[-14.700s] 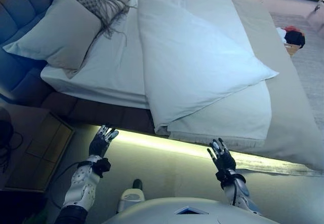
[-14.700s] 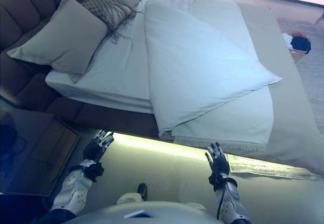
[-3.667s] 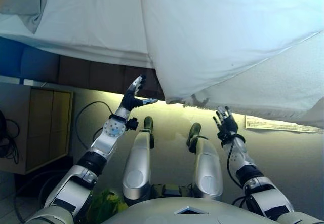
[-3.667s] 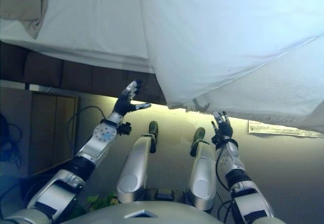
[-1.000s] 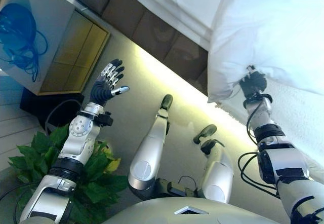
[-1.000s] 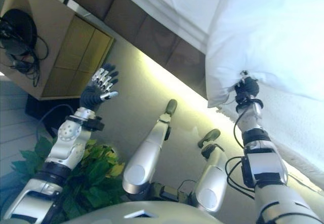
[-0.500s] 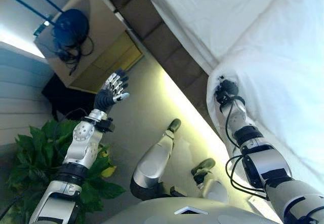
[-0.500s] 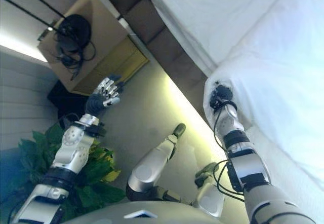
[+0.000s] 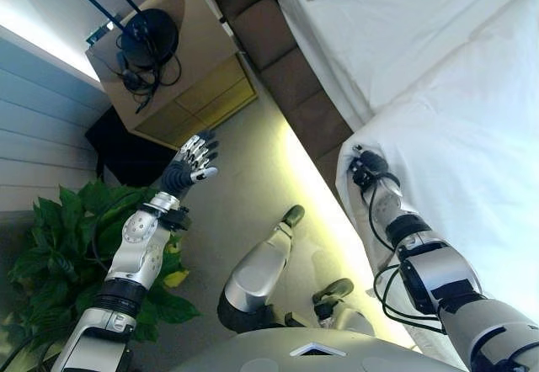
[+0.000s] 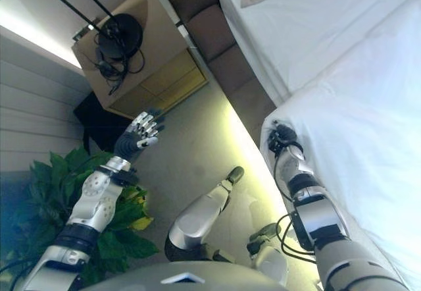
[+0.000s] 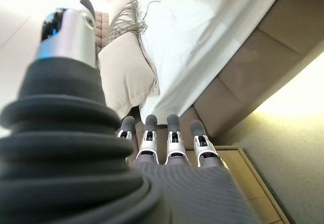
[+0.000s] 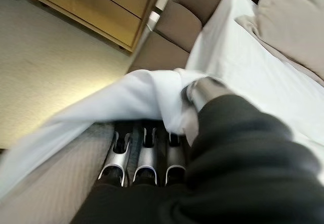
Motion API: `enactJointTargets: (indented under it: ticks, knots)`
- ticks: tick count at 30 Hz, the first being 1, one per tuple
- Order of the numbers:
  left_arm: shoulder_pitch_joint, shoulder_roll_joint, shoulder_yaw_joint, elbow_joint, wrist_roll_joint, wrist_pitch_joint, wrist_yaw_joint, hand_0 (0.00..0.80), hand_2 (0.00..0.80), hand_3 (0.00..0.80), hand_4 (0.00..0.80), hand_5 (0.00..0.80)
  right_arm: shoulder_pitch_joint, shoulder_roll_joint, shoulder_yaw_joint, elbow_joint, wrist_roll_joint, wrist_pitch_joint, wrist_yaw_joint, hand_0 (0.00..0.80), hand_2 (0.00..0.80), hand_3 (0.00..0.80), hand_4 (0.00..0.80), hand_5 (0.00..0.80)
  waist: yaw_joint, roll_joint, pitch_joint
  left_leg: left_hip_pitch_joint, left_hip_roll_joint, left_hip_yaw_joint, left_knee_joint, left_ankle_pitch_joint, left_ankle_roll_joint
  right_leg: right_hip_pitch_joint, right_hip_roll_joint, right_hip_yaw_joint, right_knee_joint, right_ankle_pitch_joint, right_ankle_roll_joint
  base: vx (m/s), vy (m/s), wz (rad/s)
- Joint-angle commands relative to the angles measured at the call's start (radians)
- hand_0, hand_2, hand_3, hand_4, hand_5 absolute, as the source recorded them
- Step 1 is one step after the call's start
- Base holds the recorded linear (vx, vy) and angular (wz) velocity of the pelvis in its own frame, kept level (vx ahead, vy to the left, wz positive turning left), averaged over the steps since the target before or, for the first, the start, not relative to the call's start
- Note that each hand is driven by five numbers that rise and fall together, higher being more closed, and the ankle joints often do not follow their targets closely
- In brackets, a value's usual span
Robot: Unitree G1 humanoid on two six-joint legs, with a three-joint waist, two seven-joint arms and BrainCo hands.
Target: Make the bed neatly
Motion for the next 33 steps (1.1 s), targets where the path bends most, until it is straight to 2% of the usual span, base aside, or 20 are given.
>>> enactJointTargets:
  ticks: [1, 6, 14, 17, 19, 24, 25, 33]
  knots:
    - [-0.010, 0.023, 0.014, -0.010, -0.011, -0.047, -0.011, 0.000, 0.000, 0.000, 0.000, 0.000, -0.059, 0.074, 0.000, -0.100, 0.012, -0.011, 0.097, 0.000, 0.000, 0.000, 0.000, 0.000, 0.018, -0.071, -0.024, -0.098, 0.028, 0.006, 0.026, 0.038, -0.066, 0.045, -0.119, 0.031, -0.020, 0.157, 0.024, -0.039, -0.038, -0.06]
    - [-0.028, 0.011, 0.004, 0.000, -0.002, -0.070, 0.013, 0.000, 0.000, 0.000, 0.000, 0.000, -0.005, 0.078, -0.025, -0.058, 0.087, -0.016, 0.136, 0.000, 0.000, 0.000, 0.000, 0.000, -0.008, -0.072, -0.016, -0.102, 0.035, 0.011, 0.030, 0.033, -0.065, 0.014, -0.113, 0.057, -0.003, 0.152, 0.023, -0.046, -0.038, -0.08]
    - [-0.068, -0.020, -0.032, -0.011, 0.010, -0.112, 0.086, 0.000, 0.000, 0.000, 0.000, 0.000, 0.074, 0.085, -0.034, -0.001, 0.116, -0.011, 0.223, 0.000, 0.000, 0.000, 0.000, 0.000, -0.059, -0.064, 0.009, -0.129, 0.048, 0.030, 0.045, 0.031, -0.065, -0.036, -0.103, 0.090, 0.014, 0.136, 0.021, -0.085, -0.026, -0.16]
    - [-0.073, -0.029, -0.039, -0.010, 0.026, -0.132, 0.106, 0.000, 0.000, 0.000, 0.000, 0.000, 0.125, 0.083, -0.033, -0.011, 0.145, -0.039, 0.252, 0.000, 0.000, 0.000, 0.000, 0.000, -0.077, -0.062, 0.016, -0.136, 0.053, 0.037, 0.050, 0.031, -0.067, -0.049, -0.100, 0.101, 0.018, 0.134, 0.021, -0.065, -0.019, -0.15]
    - [-0.079, -0.034, -0.047, -0.012, 0.048, -0.152, 0.133, 0.000, 0.000, 0.000, 0.000, 0.000, 0.182, 0.082, -0.046, -0.024, 0.162, -0.077, 0.280, 0.000, 0.000, 0.000, 0.000, 0.000, -0.104, -0.062, 0.023, -0.141, 0.060, 0.046, 0.051, 0.032, -0.069, -0.062, -0.097, 0.114, 0.019, 0.132, 0.022, -0.072, -0.004, -0.12]
    - [-0.085, -0.042, -0.057, -0.024, 0.056, -0.175, 0.187, 0.000, 0.000, 0.000, 0.000, 0.000, 0.281, 0.052, -0.094, -0.064, 0.153, -0.105, 0.312, 0.000, 0.000, 0.000, 0.000, 0.000, -0.162, -0.060, 0.032, -0.150, 0.076, 0.072, 0.052, 0.032, -0.070, -0.091, -0.092, 0.147, 0.023, 0.128, 0.024, -0.086, 0.028, -0.27]
    - [-0.088, -0.043, -0.061, -0.025, 0.057, -0.180, 0.196, 0.000, 0.000, 0.000, 0.000, 0.000, 0.295, 0.047, -0.105, -0.073, 0.150, -0.107, 0.317, 0.000, 0.000, 0.000, 0.000, 0.000, -0.172, -0.057, 0.036, -0.161, 0.073, 0.075, 0.051, 0.058, -0.065, -0.106, -0.096, 0.146, 0.023, 0.149, 0.020, -0.112, 0.053, -0.39]
    - [-0.119, -0.037, -0.075, -0.029, 0.146, -0.224, 0.279, 0.000, 0.000, 0.000, 0.000, 0.000, 0.382, 0.026, -0.181, -0.161, 0.214, -0.145, 0.334, 0.000, 0.000, 0.000, 0.000, 0.000, -0.257, -0.072, 0.058, -0.175, 0.109, 0.122, 0.084, 0.040, -0.072, -0.137, -0.087, 0.191, 0.032, 0.144, 0.021, -0.048, -0.005, -0.30]
